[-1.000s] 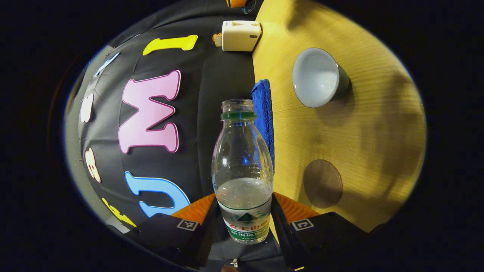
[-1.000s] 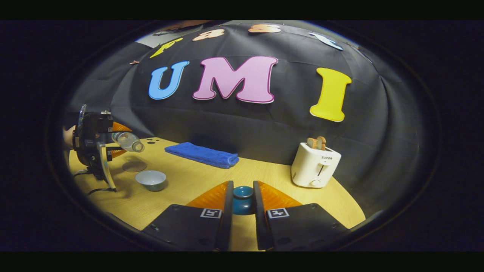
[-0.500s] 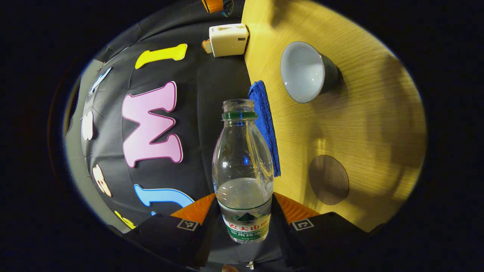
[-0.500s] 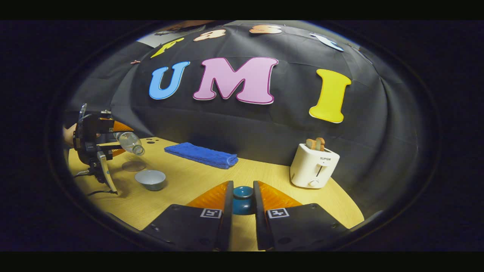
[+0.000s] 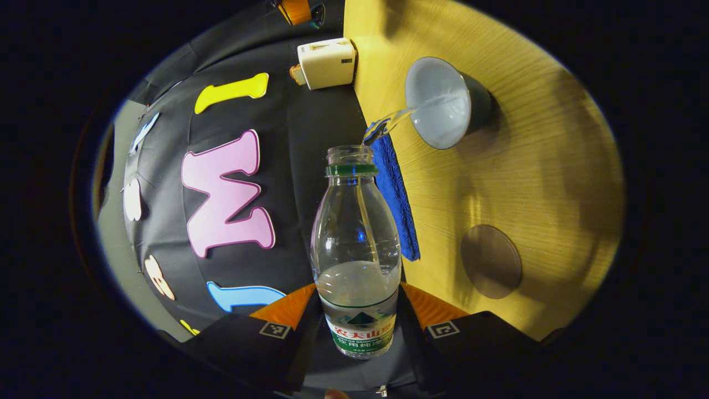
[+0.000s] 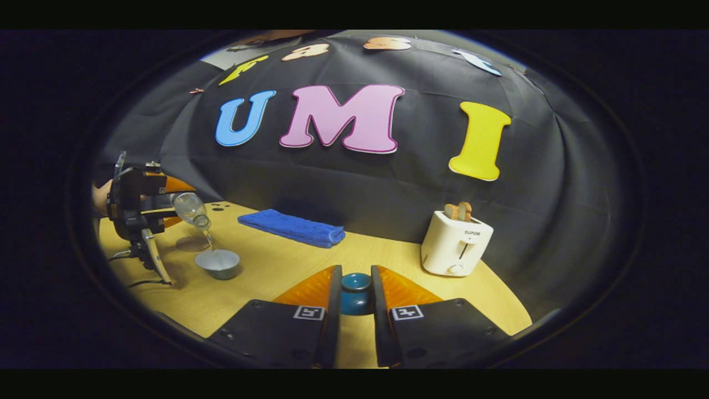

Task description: Open the teacup lid with one hand, grasp the water bottle and pour water into the teacup with the other hand; after pouring, place the water bottle on the coaster and then close the teacup lid.

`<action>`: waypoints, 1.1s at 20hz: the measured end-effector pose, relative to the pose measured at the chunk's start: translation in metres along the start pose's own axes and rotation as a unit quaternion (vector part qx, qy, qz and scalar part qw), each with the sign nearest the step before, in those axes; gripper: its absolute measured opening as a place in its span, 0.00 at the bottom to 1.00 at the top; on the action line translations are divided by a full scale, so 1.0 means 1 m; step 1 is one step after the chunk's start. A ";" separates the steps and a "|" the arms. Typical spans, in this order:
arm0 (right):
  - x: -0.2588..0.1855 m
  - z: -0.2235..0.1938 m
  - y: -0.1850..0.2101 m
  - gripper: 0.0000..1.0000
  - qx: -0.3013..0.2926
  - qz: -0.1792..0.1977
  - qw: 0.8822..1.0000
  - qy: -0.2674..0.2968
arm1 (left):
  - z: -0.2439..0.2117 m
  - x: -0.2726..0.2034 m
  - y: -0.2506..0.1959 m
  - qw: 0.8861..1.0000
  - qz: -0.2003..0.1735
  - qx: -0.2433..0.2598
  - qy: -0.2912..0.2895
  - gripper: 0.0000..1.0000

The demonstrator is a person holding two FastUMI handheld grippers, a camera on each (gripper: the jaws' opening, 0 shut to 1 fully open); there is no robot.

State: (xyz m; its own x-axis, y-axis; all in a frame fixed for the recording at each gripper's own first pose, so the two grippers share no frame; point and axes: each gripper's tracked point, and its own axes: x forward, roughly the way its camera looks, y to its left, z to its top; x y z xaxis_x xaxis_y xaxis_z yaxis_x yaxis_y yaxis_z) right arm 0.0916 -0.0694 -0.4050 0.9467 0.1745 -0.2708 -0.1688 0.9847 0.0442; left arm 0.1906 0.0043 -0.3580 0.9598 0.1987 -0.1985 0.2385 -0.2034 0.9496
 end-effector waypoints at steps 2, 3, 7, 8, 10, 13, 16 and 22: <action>-0.001 0.000 0.000 0.29 0.001 0.000 1.000 0.000 | -0.001 0.001 0.000 1.000 0.001 0.005 0.001 0.74; -0.002 -0.001 -0.001 0.34 0.000 0.000 1.000 0.000 | -0.002 0.001 -0.001 1.000 0.002 0.005 0.001 0.74; -0.002 -0.001 0.001 0.29 0.000 0.003 1.000 0.001 | 0.000 0.003 0.001 1.000 0.005 0.014 -0.002 0.74; -0.001 -0.001 0.002 0.34 0.000 0.004 1.000 0.001 | -0.001 0.002 0.001 1.000 0.004 0.016 -0.003 0.74; -0.002 0.000 0.005 0.29 -0.002 0.007 1.000 0.000 | -0.001 0.003 0.002 1.000 0.007 0.026 -0.005 0.75; -0.001 0.001 0.006 0.34 -0.006 0.008 1.000 -0.003 | -0.003 0.004 0.005 0.999 0.011 0.036 -0.006 0.75; -0.001 0.002 0.007 0.34 -0.007 0.008 1.000 -0.004 | -0.005 0.006 0.010 0.999 0.023 0.048 -0.010 0.75; 0.000 0.003 0.008 0.34 -0.007 0.009 1.000 -0.005 | -0.002 0.009 0.020 0.996 0.047 0.073 -0.026 0.75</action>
State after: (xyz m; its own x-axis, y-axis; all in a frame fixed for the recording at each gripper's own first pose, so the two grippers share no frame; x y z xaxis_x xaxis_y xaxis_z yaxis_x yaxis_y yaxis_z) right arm 0.0908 -0.0616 -0.4015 0.9463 0.1914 -0.2606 -0.1885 0.9814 0.0360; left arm 0.2034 0.0040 -0.3398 0.9842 0.1239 -0.1265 0.1631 -0.3567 0.9199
